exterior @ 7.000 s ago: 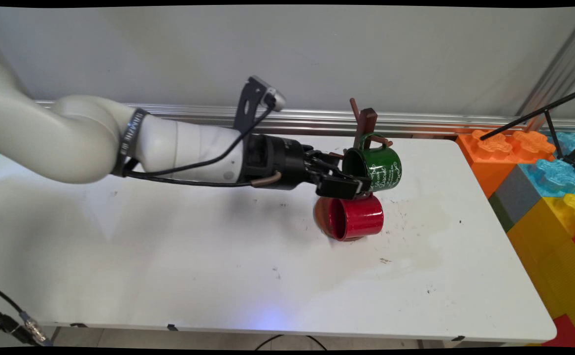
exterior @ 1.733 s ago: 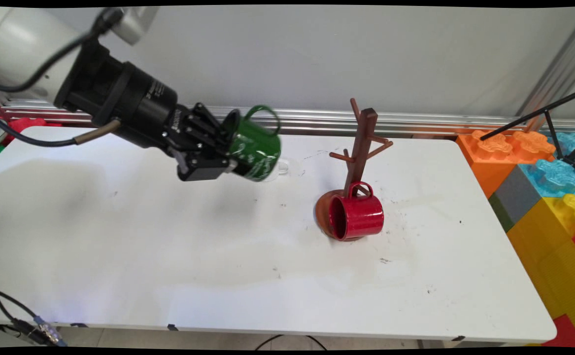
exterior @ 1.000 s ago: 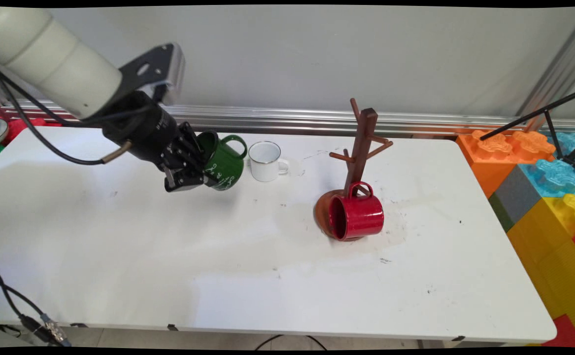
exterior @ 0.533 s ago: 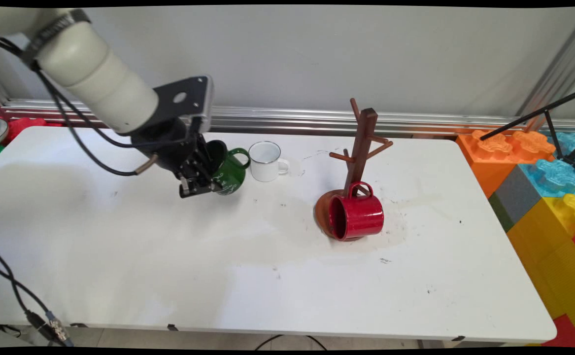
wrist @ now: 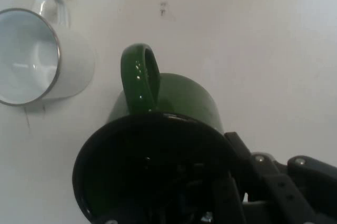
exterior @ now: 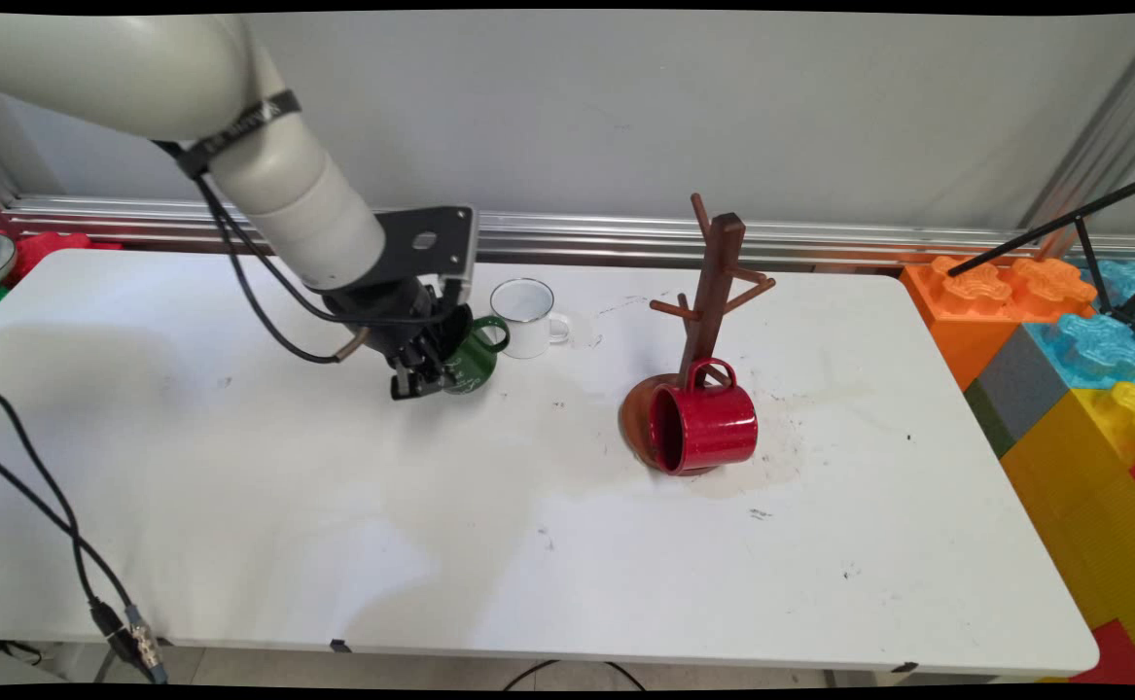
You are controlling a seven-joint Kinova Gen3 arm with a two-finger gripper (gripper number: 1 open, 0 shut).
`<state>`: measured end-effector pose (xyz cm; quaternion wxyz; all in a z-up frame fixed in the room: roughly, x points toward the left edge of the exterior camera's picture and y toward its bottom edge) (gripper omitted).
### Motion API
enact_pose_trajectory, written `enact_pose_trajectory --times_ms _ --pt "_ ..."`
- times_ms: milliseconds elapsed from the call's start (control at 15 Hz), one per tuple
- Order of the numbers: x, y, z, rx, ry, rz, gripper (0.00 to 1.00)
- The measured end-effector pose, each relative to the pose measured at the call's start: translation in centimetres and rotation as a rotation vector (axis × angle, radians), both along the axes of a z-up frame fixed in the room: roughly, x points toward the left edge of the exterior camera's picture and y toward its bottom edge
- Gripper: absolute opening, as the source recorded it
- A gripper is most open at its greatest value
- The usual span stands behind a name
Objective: Place the picked object on the table
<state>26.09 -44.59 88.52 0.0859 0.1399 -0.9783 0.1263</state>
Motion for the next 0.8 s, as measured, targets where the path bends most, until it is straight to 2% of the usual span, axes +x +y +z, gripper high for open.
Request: enact_pose_trajectory --times_ms 800 --pt "-1.9 -3.5 -4.7 0.039 -0.029 -0.017 0.0"
